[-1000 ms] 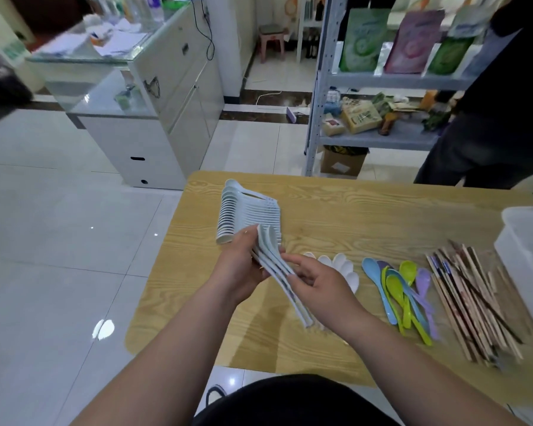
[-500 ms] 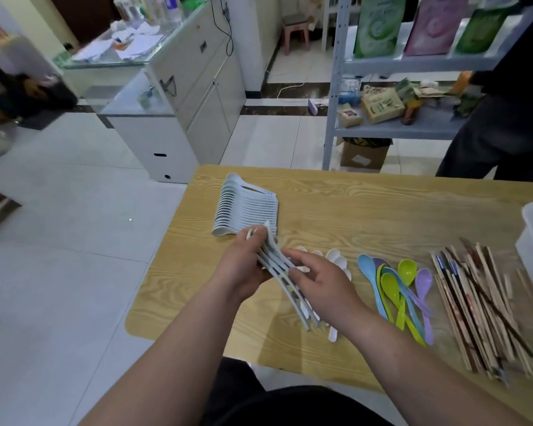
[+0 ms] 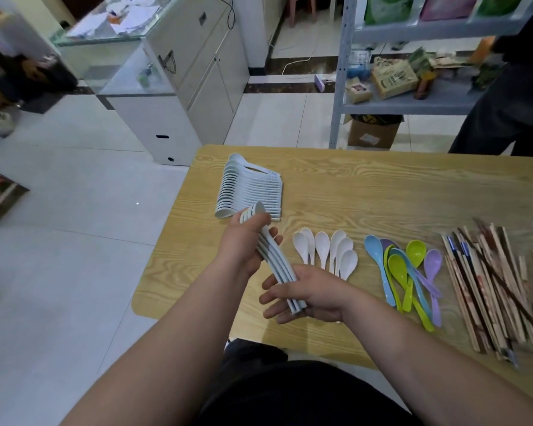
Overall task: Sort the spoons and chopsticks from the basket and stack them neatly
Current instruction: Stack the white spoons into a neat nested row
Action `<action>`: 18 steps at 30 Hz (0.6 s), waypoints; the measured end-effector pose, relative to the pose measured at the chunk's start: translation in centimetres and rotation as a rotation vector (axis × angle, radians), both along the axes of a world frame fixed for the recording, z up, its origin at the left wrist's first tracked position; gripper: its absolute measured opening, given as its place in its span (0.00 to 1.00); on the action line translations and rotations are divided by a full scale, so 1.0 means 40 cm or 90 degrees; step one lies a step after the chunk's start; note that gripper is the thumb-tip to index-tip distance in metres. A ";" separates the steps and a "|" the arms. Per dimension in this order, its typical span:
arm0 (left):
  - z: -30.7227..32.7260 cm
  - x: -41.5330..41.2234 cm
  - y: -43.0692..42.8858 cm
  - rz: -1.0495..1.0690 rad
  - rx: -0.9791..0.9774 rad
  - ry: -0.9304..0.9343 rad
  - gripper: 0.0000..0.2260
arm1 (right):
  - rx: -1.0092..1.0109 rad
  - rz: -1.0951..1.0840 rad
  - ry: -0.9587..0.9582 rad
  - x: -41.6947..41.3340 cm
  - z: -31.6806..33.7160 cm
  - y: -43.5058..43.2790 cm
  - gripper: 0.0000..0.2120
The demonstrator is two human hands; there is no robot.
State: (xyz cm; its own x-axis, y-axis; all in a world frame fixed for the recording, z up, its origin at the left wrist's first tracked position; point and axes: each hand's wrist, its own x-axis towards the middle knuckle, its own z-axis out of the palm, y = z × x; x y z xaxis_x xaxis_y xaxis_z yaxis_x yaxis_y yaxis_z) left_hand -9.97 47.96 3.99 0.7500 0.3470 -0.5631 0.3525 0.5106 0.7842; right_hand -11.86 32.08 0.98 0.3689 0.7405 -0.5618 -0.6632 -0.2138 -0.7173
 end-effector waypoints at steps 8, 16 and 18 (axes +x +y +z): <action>-0.066 -0.040 0.080 0.001 -0.029 0.038 0.15 | -0.068 0.088 -0.003 0.027 -0.054 0.035 0.14; -0.066 -0.037 0.341 -0.300 0.176 0.224 0.11 | -0.359 0.294 -0.419 0.082 -0.066 0.191 0.06; -0.092 -0.034 0.393 -0.334 0.122 0.255 0.11 | -0.453 0.416 -0.659 0.118 -0.071 0.229 0.04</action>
State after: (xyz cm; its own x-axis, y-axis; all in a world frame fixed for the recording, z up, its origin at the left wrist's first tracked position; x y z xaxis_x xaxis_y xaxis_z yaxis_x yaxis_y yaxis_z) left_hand -11.33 63.68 0.32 0.5925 0.1167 -0.7971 0.7971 0.0583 0.6010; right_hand -7.12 41.24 -1.85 0.5448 0.6130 -0.5722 0.4462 -0.7897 -0.4212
